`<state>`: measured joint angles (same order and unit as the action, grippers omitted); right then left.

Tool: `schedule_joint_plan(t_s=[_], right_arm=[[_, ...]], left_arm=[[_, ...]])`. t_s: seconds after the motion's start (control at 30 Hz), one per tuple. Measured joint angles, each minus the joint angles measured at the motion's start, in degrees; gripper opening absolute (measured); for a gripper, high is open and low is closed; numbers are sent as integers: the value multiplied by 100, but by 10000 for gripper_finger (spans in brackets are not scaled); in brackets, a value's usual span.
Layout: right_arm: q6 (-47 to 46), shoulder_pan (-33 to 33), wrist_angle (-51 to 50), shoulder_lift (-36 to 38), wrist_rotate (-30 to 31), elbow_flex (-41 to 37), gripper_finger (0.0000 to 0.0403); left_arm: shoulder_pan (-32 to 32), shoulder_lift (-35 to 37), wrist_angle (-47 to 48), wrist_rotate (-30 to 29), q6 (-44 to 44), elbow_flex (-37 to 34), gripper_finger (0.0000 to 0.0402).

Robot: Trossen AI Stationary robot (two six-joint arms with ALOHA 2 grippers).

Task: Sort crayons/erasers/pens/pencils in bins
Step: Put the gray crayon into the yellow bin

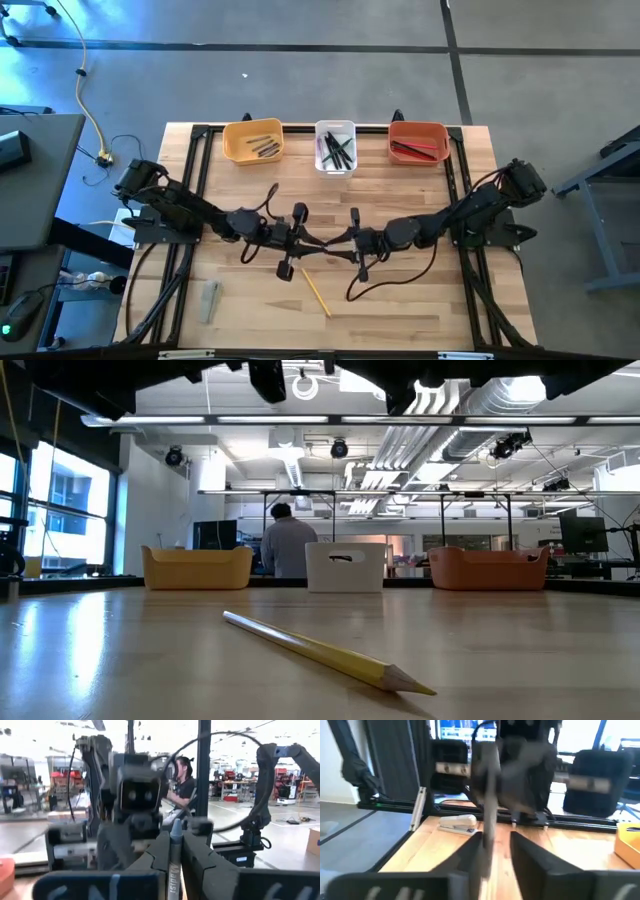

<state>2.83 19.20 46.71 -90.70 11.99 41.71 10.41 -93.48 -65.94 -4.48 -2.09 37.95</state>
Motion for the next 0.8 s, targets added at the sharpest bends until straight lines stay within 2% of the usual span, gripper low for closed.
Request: schedule_joint_plan(t_s=[0.2, 0.37, 0.5, 0.63, 0.8], right_arm=[[31, -33, -484, 7, 557, 0, 171], [256, -215, -917, 7, 675, 0, 190], [462, -439, -1172, 7, 675, 0, 157], [785, -725, -1443, 17, 671, 0, 92], [1007, -1298, -2142, 343, 498, 0, 16]], left_arm=[[-50, 828, 1152, -133, -398, 0, 5], [-310, 1857, 2764, -598, -571, 0, 5], [-739, 2717, 4180, -1079, -610, 0, 4], [-1423, 3386, 5657, -1562, -553, 71, 4], [-2591, 3519, 7590, -2026, -612, 633, 4]])
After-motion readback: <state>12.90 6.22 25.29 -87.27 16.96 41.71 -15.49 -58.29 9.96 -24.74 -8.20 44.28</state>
